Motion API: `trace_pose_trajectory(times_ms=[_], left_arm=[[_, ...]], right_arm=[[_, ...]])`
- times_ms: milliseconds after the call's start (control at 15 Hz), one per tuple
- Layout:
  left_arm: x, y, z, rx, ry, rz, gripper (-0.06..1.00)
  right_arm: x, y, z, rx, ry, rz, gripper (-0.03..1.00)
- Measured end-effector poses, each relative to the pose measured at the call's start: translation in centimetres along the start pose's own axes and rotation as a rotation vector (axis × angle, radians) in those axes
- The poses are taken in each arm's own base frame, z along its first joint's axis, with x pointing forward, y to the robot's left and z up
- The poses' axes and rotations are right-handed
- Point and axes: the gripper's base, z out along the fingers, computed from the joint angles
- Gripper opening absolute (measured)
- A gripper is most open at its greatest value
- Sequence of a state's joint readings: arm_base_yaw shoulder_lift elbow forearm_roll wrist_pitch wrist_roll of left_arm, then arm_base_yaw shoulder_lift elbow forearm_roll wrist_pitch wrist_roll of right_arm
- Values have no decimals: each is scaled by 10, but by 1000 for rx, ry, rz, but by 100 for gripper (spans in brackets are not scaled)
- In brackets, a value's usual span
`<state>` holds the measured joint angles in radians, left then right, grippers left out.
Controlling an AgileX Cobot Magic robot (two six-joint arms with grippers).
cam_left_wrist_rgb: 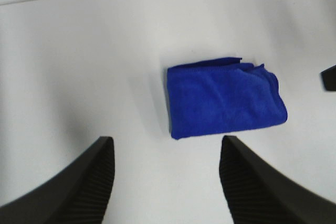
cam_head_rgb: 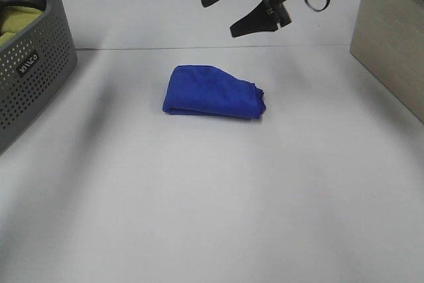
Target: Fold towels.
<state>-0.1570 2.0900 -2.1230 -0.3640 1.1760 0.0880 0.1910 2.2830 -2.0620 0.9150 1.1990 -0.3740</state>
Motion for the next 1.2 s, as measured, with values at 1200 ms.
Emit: trace_pose_trajectory(times_ms=[1200], left_arm=[[314, -47, -217, -110, -172, 133, 57]], right_arm=[[309, 119, -192, 618, -36, -184, 82]])
